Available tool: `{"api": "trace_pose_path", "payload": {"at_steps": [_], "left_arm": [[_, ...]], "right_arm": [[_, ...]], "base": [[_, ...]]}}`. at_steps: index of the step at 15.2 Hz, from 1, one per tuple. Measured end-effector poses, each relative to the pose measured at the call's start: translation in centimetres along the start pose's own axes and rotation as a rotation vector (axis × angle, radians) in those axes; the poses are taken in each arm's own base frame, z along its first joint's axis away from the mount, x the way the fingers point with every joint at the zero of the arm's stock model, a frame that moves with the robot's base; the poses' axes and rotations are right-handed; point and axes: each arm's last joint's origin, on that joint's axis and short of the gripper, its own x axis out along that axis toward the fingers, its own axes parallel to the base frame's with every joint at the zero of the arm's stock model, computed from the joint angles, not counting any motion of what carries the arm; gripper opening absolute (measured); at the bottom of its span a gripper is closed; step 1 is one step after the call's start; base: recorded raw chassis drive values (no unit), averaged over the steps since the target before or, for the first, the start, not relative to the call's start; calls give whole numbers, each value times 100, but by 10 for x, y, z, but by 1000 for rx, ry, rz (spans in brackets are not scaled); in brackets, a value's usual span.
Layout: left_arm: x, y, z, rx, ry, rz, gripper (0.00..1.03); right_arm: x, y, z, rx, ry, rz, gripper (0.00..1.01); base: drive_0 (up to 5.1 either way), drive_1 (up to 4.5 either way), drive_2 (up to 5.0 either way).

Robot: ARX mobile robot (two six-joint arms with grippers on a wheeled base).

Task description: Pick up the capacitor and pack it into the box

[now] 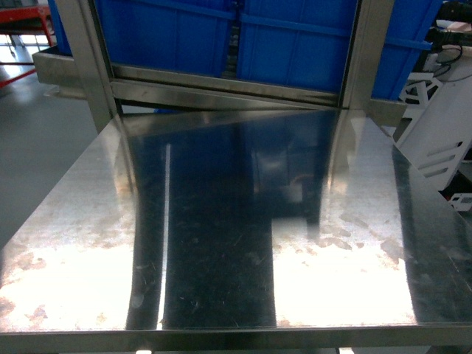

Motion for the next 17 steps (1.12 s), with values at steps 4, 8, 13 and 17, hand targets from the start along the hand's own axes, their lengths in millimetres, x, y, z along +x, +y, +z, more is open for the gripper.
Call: {"api": "trace_pose_path", "payload": {"at_steps": [4, 8, 13, 17], "left_arm": [[0, 0, 0, 0, 0, 0, 43], [0, 0, 0, 0, 0, 0, 43], [0, 0, 0, 0, 0, 0, 43], [0, 0, 0, 0, -4, 0, 43]], "right_arm": [[0, 0, 0, 0, 0, 0, 98], [0, 0, 0, 0, 0, 0, 98], [0, 0, 0, 0, 0, 0, 98], [0, 0, 0, 0, -1, 0, 98]], "base": [[0, 0, 0], [0, 0, 0], [0, 0, 0], [0, 0, 0]]}}
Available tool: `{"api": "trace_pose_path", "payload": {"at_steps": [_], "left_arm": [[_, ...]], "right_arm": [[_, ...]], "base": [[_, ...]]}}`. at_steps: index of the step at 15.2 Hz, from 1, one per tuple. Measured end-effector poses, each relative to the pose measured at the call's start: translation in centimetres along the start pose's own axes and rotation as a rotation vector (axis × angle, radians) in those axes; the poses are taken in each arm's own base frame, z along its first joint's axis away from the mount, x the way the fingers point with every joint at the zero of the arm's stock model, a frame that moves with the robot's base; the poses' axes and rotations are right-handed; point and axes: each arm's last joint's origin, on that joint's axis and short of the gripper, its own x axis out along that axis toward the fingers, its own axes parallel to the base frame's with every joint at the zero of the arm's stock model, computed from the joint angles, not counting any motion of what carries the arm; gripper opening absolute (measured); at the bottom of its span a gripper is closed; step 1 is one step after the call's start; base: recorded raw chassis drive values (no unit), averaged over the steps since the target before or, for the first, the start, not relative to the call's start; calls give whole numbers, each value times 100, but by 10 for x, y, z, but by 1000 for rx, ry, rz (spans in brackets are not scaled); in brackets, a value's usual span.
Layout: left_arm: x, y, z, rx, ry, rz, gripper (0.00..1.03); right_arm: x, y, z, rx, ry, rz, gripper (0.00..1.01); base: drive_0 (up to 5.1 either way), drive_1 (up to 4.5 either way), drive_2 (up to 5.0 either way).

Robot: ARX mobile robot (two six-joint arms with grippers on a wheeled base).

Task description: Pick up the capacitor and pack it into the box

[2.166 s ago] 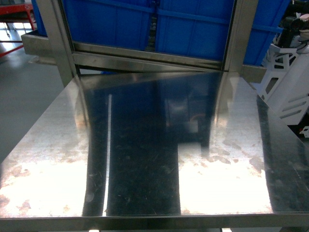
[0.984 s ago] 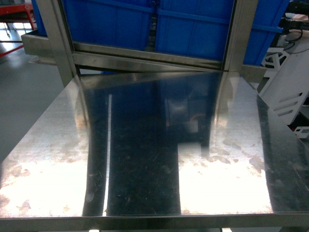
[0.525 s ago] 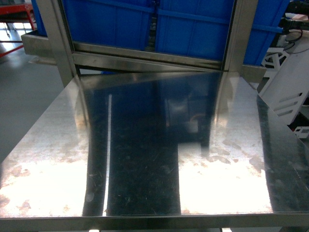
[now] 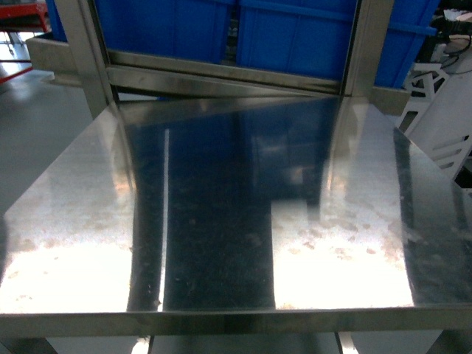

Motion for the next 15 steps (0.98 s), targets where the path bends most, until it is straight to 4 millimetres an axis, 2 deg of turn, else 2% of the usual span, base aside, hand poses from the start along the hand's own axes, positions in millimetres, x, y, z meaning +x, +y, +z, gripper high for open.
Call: {"api": "trace_pose_path", "payload": {"at_steps": [15], "left_arm": [[0, 0, 0, 5, 4, 1, 43]], "right_arm": [[0, 0, 0, 0, 2, 0, 98]], "base": [[0, 0, 0]]}}
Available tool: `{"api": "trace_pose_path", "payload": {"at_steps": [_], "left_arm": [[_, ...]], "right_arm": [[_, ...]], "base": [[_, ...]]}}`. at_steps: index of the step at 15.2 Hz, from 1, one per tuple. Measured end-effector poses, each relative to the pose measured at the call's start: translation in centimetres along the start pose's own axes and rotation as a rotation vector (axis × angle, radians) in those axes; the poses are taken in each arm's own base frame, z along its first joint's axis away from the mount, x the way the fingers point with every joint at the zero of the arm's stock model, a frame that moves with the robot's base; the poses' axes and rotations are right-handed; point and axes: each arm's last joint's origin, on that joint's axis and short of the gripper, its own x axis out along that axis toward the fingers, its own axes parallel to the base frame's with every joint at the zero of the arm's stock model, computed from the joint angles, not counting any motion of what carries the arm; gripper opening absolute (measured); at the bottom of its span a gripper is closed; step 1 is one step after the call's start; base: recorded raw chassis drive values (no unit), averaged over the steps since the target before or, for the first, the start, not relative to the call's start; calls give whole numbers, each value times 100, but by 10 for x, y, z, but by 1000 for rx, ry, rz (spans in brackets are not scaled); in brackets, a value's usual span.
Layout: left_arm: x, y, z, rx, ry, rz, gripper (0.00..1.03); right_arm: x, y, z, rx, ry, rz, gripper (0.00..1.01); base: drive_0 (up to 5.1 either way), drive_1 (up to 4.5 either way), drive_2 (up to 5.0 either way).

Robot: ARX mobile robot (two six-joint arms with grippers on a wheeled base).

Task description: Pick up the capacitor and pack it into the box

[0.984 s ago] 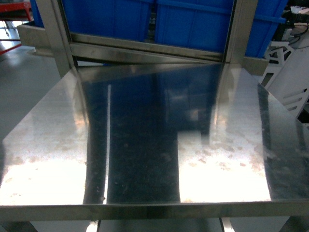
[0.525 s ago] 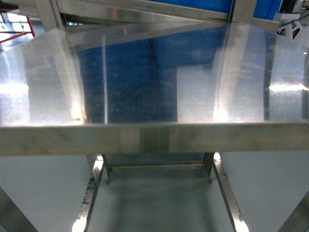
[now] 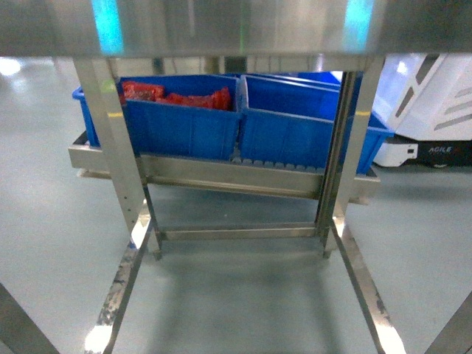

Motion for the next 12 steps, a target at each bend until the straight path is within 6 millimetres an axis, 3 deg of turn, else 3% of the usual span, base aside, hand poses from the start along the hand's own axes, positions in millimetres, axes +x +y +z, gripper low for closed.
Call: {"api": "trace_pose_path", "payload": {"at_steps": [12], "left_arm": [[0, 0, 0, 0, 0, -1, 43]], "right_arm": [[0, 0, 0, 0, 0, 0, 98]], "base": [[0, 0, 0]]}}
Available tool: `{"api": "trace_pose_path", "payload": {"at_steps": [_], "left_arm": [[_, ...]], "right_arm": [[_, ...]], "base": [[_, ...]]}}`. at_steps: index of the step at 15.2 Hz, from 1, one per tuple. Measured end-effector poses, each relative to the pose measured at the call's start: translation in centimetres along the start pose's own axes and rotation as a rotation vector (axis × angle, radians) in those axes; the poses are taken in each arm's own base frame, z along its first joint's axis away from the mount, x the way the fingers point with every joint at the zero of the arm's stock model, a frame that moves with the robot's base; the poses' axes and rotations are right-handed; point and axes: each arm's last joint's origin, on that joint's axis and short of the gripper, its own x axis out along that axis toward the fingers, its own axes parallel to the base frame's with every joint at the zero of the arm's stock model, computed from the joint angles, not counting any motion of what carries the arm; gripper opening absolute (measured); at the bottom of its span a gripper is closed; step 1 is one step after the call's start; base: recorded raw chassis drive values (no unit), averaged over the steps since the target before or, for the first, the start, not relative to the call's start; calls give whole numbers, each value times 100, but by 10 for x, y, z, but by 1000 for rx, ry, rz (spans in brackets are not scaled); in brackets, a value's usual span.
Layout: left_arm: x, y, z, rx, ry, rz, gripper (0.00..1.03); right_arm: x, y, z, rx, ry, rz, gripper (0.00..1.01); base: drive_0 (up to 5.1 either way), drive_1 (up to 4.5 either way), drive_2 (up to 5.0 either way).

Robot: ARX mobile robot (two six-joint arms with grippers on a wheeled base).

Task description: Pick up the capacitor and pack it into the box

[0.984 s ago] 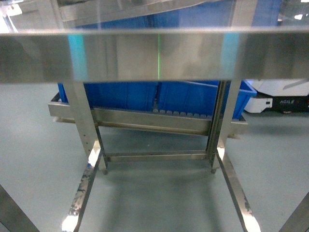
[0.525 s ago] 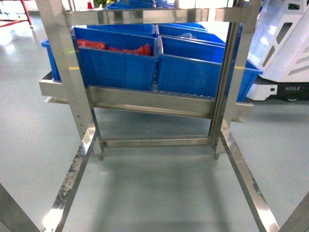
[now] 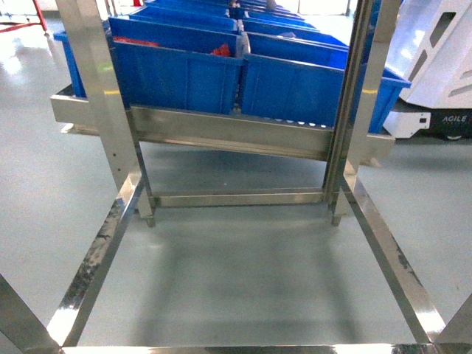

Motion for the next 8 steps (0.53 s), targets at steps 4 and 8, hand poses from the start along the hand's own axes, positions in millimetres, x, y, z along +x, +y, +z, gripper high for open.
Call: {"api": "trace_pose_path", "payload": {"at_steps": [4, 8], "left_arm": [[0, 0, 0, 0, 0, 0, 43], [0, 0, 0, 0, -2, -2, 43]], "right_arm": [[0, 0, 0, 0, 0, 0, 98], [0, 0, 0, 0, 0, -1, 98]], "base": [[0, 0, 0], [-246, 127, 127]]}}
